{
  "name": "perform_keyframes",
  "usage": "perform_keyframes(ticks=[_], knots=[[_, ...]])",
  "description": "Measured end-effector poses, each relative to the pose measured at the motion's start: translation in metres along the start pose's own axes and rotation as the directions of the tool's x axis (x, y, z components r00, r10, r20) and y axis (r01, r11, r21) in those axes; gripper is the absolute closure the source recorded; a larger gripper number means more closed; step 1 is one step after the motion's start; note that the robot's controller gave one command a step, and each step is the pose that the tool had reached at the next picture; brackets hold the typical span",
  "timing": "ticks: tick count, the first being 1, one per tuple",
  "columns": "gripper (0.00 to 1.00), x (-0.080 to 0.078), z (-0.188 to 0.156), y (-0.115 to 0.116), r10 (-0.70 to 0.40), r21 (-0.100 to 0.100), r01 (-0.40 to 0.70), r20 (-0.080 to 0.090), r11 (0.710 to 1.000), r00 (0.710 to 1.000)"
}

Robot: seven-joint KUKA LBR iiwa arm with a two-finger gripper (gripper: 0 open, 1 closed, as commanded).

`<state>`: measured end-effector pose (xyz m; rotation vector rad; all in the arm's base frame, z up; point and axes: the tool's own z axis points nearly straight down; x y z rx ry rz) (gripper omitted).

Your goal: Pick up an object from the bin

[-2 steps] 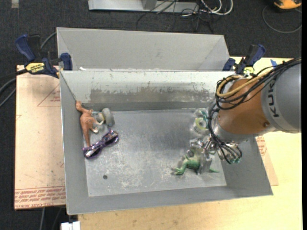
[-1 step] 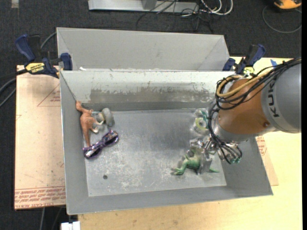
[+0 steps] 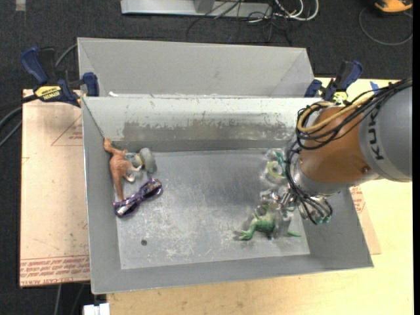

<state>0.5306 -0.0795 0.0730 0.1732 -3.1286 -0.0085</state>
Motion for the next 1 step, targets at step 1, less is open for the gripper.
perform_keyframes(ticks=[1], knots=[[1.00, 0.0008, -0.0195, 0.0006, 0.000, -0.001, 0.000, -0.002, 1.000, 1.000]])
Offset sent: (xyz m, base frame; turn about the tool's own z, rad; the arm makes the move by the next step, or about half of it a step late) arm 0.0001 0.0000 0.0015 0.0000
